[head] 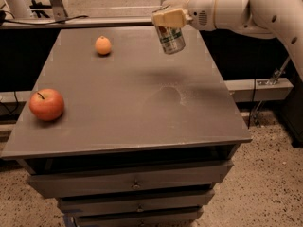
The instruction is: Place 7up can upright
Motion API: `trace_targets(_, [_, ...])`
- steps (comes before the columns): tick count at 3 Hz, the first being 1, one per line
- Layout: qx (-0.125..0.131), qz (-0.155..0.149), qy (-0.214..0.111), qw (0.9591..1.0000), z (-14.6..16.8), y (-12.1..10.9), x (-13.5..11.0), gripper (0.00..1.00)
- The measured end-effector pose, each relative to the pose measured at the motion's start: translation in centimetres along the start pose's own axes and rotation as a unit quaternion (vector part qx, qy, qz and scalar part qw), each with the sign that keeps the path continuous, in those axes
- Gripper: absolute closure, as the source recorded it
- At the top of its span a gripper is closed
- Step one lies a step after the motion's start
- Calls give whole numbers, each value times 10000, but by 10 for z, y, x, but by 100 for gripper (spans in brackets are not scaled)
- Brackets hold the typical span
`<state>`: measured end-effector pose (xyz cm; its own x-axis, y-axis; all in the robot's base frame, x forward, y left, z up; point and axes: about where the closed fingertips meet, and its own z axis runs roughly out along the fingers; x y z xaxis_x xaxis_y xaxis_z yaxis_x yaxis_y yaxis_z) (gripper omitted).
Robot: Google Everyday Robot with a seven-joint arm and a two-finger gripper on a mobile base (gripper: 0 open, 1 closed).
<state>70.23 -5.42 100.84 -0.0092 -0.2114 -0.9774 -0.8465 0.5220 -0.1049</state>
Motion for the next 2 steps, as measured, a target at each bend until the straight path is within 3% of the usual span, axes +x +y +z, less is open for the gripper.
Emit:
trace_targets(1, [2,-339,-610,9976,-15,-9,-13,100])
trace_targets(2, [-77,-784,-1042,9914,-29,-8,-20,100])
